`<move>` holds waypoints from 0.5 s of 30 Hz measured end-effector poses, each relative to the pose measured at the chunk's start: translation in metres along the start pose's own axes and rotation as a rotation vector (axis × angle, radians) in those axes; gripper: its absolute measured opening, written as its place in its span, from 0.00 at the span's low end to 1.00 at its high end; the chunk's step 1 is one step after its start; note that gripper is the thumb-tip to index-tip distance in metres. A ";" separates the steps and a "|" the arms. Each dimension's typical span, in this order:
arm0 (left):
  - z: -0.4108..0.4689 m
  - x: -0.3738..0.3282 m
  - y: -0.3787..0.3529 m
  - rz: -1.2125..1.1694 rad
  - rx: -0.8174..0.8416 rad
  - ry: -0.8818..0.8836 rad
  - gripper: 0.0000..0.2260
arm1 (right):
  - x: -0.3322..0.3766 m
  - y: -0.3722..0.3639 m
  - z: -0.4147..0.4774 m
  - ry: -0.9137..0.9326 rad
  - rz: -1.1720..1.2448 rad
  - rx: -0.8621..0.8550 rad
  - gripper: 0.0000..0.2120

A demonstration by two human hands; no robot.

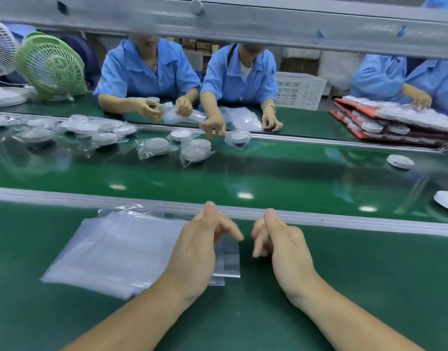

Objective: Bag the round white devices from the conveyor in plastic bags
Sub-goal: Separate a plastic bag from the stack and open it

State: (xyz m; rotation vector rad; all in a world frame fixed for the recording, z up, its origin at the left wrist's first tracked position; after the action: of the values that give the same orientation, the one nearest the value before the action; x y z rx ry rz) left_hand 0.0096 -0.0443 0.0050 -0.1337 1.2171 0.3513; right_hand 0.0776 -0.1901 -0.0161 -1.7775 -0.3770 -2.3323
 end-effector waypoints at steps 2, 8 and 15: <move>-0.001 0.003 -0.004 -0.011 0.011 0.044 0.24 | -0.004 0.001 0.001 -0.016 0.046 -0.004 0.21; -0.006 0.010 0.005 -0.140 -0.077 0.144 0.16 | -0.010 0.011 0.002 -0.068 0.103 -0.035 0.19; -0.005 0.009 0.004 -0.063 -0.018 0.091 0.18 | -0.012 0.007 0.004 -0.033 0.146 -0.023 0.20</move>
State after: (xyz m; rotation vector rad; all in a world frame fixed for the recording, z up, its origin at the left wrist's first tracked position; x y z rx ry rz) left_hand 0.0068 -0.0400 -0.0045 -0.2048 1.2974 0.3042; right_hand 0.0866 -0.1951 -0.0259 -1.7908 -0.2181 -2.2183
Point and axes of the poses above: each hand's wrist, its own z-axis towards the middle knuckle, its own y-axis out of the back of the hand, x = y × z, the point moved 3 cm from there along z, towards the middle knuckle, and after that the axes turned 1 degree about -x, right-handed, at the moved point
